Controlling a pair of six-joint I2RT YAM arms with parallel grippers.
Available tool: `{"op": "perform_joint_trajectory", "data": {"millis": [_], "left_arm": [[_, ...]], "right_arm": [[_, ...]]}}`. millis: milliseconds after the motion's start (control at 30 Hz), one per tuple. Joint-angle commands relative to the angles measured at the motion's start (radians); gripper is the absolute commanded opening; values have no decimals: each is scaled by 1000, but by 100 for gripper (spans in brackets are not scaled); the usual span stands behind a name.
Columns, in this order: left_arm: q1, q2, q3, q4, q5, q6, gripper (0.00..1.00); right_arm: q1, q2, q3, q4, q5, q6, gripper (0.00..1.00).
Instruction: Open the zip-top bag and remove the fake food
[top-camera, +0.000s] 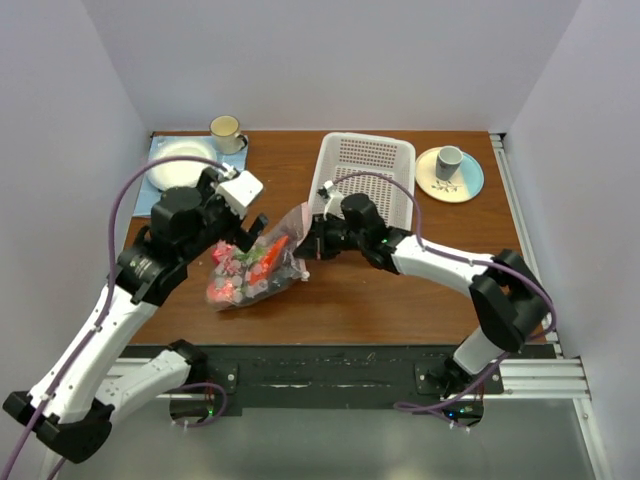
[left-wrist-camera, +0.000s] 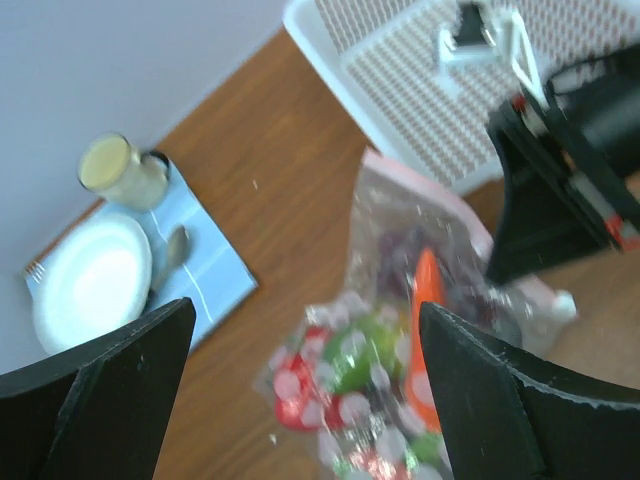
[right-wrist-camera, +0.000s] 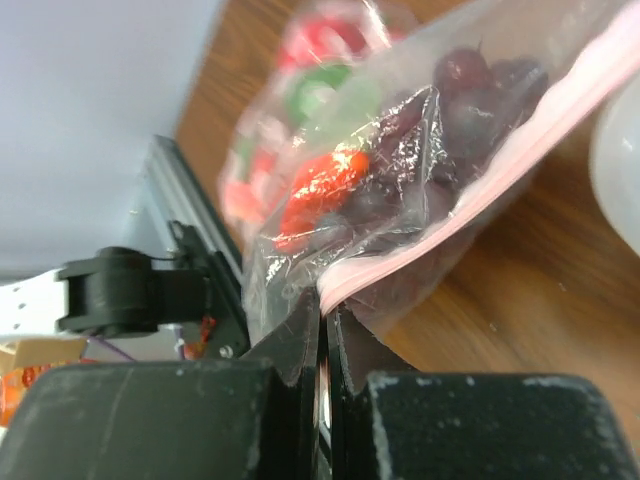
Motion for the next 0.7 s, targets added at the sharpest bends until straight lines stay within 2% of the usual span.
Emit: {"op": "perform_joint_trajectory", "data": {"millis": [0,167,300,400,500,667], "left_arm": [[-9,-66,-136,-42,-23,50,100],[-26,-140,-197,-3,-77,84,100],[-25,-252,-211,15,-17,124,100],[-26,-321,-233,49,-25,138,100],[-26,-390,-294,103,-17,147,100],[-26,-519,-490,262,-36,196,100]], "right_arm": [[0,36,197,-184,43,35,0],[0,73,401,-272,15,131,0],[4,100,501,-286,6,200,0],[13,128,548,-281,6,234,0],[36,166,591,-269,6,260,0],[81,212,694,-284,29,292,0]]}}
